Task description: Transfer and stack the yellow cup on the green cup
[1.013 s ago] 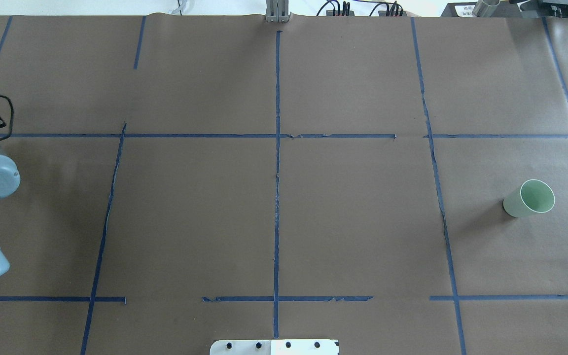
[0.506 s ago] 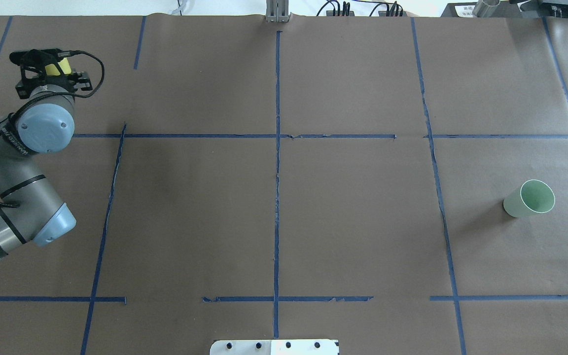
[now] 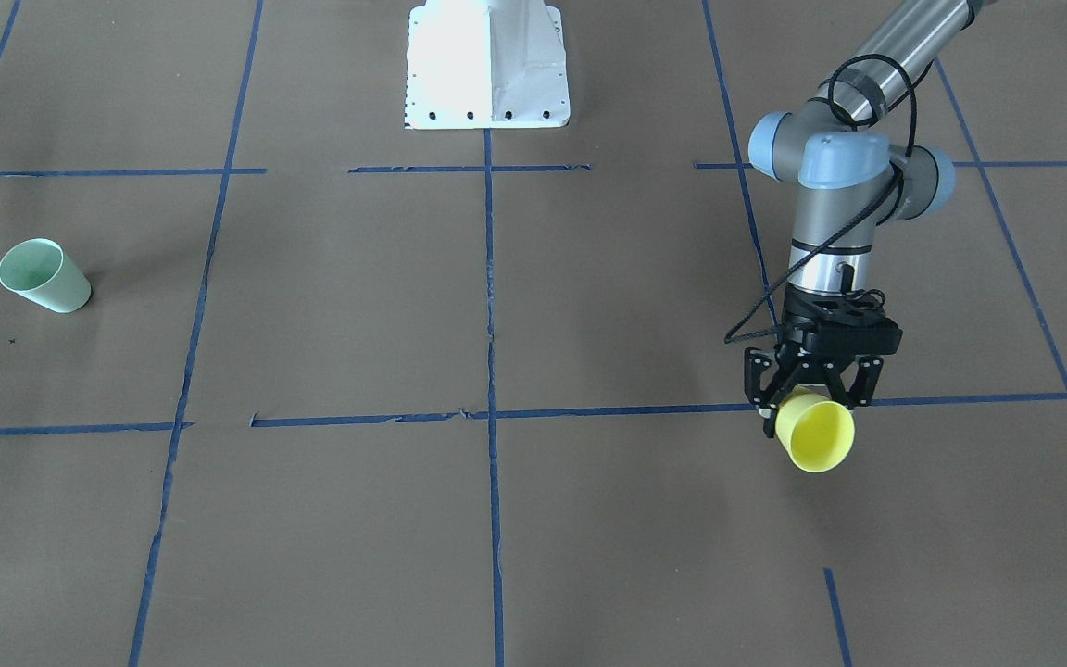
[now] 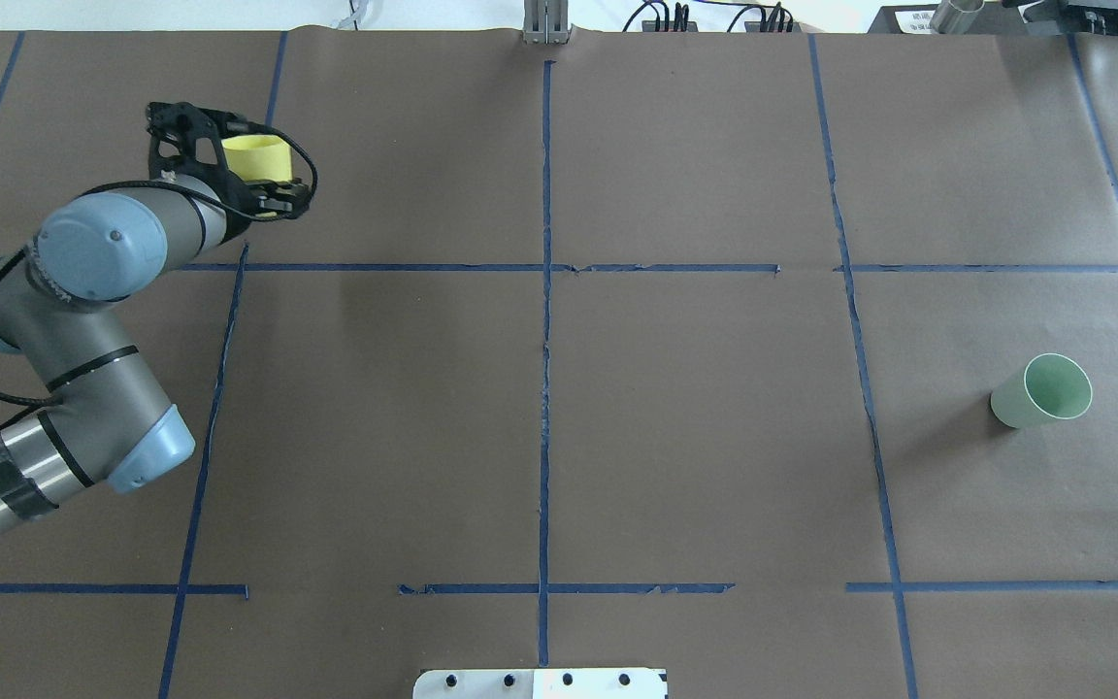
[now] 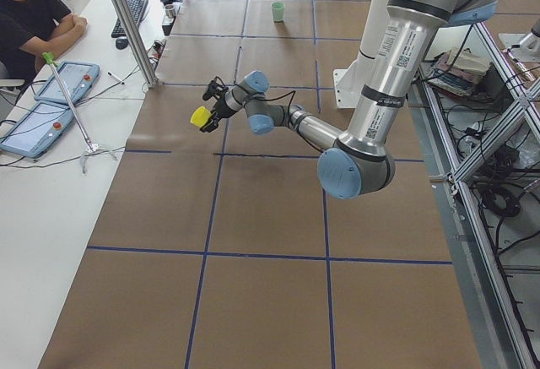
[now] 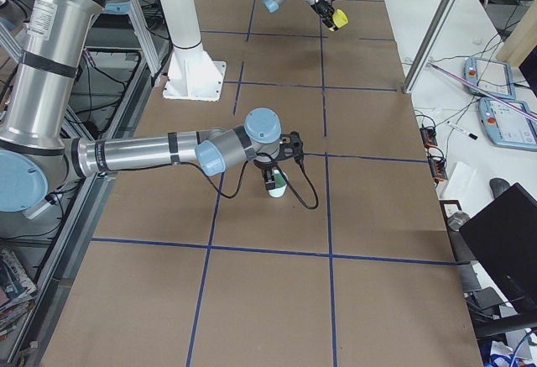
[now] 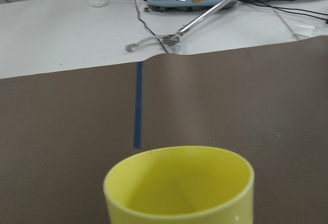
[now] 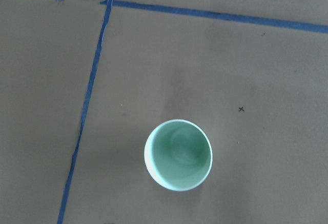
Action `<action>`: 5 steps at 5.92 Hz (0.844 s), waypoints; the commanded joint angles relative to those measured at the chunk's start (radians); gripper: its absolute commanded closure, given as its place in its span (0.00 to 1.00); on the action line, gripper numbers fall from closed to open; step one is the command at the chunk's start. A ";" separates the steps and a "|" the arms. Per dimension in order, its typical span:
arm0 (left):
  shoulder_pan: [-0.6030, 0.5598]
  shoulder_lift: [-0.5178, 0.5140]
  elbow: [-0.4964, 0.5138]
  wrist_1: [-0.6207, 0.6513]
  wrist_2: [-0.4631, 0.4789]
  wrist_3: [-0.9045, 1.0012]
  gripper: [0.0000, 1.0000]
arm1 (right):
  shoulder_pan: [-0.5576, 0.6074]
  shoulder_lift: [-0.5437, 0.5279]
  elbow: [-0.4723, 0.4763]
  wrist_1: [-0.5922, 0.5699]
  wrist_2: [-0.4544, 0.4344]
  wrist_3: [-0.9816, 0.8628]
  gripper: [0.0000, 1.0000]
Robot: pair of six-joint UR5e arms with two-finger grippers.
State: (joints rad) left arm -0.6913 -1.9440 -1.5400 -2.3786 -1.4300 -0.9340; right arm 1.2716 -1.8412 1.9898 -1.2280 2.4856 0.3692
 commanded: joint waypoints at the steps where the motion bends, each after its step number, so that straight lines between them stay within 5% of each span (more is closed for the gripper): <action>1: 0.100 0.002 -0.017 -0.236 -0.038 0.009 1.00 | -0.049 0.098 0.001 -0.001 -0.101 0.120 0.00; 5: 0.257 -0.168 -0.014 -0.310 -0.026 0.225 0.98 | -0.300 0.388 0.007 -0.007 -0.178 0.688 0.00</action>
State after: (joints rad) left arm -0.4651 -2.0717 -1.5542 -2.6851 -1.4557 -0.8101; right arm 1.0280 -1.5239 1.9954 -1.2324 2.3166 0.9227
